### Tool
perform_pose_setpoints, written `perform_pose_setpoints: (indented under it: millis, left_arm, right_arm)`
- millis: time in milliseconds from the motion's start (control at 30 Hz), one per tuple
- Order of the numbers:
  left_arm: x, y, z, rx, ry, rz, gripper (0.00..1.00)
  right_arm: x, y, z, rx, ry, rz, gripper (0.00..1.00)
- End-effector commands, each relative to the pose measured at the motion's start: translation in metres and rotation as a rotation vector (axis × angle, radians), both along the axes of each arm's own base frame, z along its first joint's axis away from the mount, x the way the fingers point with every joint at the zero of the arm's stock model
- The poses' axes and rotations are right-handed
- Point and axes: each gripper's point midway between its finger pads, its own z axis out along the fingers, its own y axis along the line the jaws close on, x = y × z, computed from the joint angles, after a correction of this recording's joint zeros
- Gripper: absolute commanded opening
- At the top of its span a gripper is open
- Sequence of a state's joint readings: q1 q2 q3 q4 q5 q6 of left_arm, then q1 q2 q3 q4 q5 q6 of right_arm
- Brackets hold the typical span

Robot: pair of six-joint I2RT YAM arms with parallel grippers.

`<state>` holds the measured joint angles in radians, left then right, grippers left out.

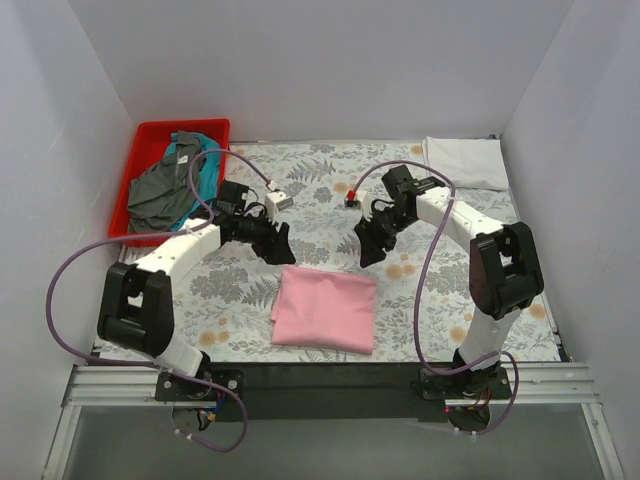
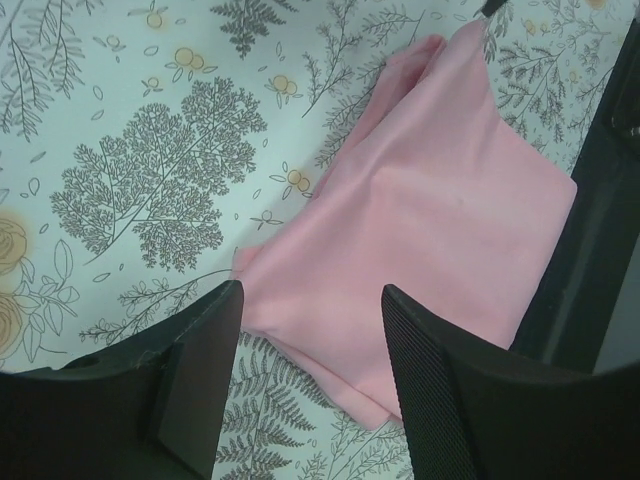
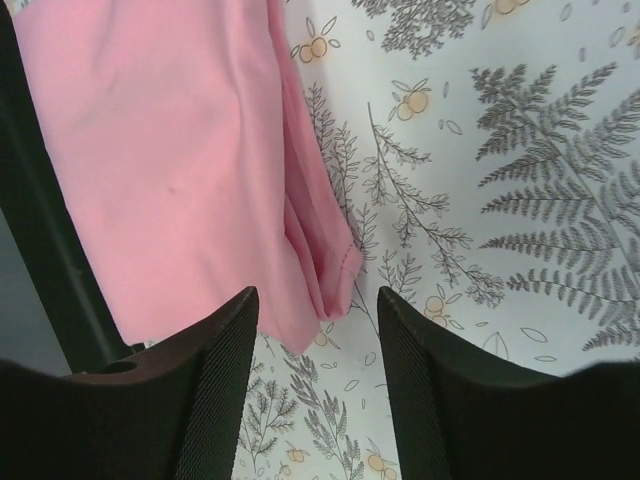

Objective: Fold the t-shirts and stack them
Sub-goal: Fold the tshirt

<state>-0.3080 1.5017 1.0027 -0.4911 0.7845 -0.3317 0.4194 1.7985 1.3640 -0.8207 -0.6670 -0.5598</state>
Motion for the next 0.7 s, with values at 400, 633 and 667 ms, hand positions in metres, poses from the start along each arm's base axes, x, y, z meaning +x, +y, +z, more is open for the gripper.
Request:
perform_pose_setpoints:
  millis: [400,633,667]
  left_arm:
    - [0.000,0.009,-0.030,0.039,0.238,-0.020,0.63]
    - [-0.002,0.014,-0.055,0.073,0.271,0.009,0.60]
    - [0.000,0.014,-0.056,0.073,0.262,0.009,0.60]
  right_arm:
    - [-0.032,-0.018,-0.031,-0.067,0.057,0.108,0.55]
    - [-0.037,-0.022,-0.040,-0.083,0.077,0.119,0.55]
    - [-0.037,-0.022,-0.041,-0.087,0.077,0.123,0.55]
